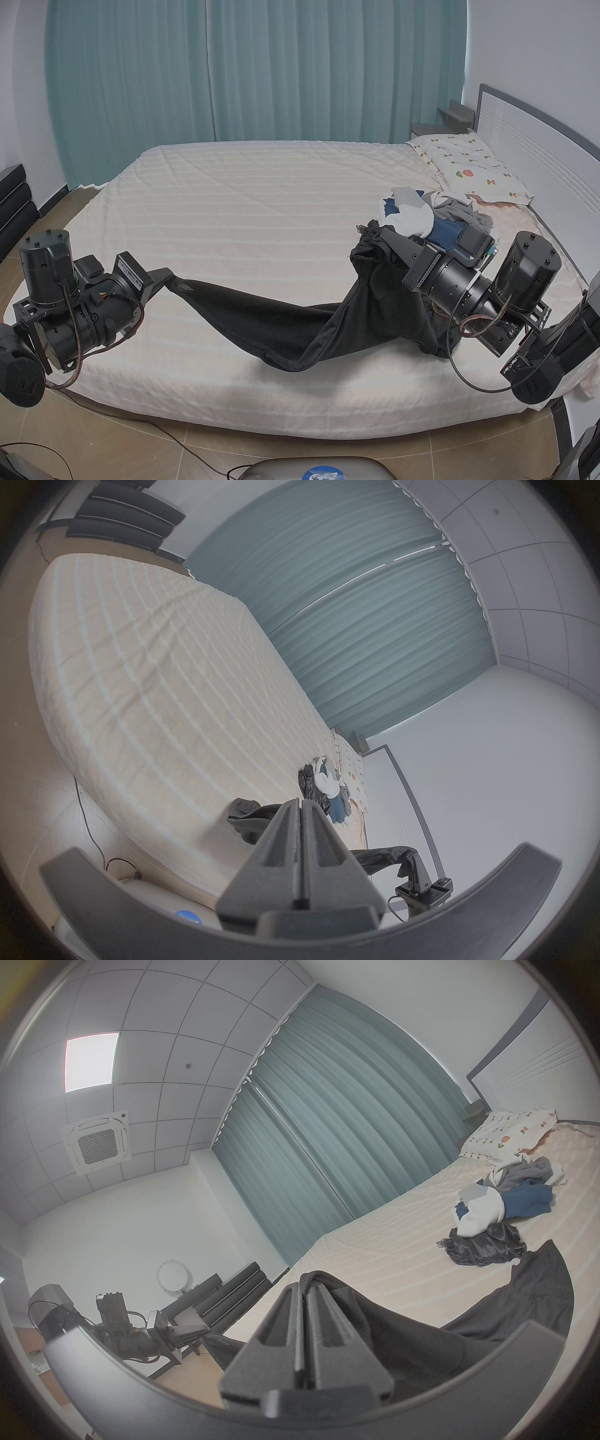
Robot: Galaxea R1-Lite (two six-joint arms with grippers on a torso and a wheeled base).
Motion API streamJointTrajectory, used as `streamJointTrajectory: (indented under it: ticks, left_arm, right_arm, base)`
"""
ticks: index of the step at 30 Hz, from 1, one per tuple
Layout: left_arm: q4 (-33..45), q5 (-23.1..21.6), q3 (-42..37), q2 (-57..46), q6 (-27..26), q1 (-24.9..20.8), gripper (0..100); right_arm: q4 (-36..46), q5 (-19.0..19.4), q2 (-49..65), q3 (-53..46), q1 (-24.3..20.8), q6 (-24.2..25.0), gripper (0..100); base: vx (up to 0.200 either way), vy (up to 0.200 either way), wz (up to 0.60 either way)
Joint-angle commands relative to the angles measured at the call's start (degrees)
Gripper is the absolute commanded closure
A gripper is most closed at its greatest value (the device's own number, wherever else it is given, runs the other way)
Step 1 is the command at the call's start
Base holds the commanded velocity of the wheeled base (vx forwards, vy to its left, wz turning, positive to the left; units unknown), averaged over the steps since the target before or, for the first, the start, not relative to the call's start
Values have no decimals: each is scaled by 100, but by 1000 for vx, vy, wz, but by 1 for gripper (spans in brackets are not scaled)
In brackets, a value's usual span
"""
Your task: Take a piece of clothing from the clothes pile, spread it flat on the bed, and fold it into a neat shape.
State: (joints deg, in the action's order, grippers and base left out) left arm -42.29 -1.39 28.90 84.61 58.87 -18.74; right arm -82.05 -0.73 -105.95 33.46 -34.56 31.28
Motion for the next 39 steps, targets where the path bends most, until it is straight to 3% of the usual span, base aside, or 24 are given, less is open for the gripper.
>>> streamJointTrajectory:
  ticks: [1, 17, 29, 35, 39]
  left_arm:
    - [1, 7, 10, -24, 2, 19, 100]
    - [19, -2, -69, -77, 2, 81, 100]
    - [195, -10, -394, -419, -42, 2, 100]
    - [1038, -10, -421, -894, -42, -508, 100]
    - [1961, -19, 19, -1694, -42, -904, 100]
  right_arm:
    - [-3, -6, 30, 20, 2, 1, 100]
    - [23, 3, 180, -191, 187, 10, 100]
    - [102, 73, 523, -938, 353, 27, 100]
    - [128, 82, 1270, -1378, 257, 27, 100]
    - [401, 82, 2210, -1483, 116, 18, 100]
  base:
    - [0, 200, 0]
    - [0, 200, 0]
    - [-50, 0, 0]
    - [-200, 0, 0]
    - [-200, 0, 0]
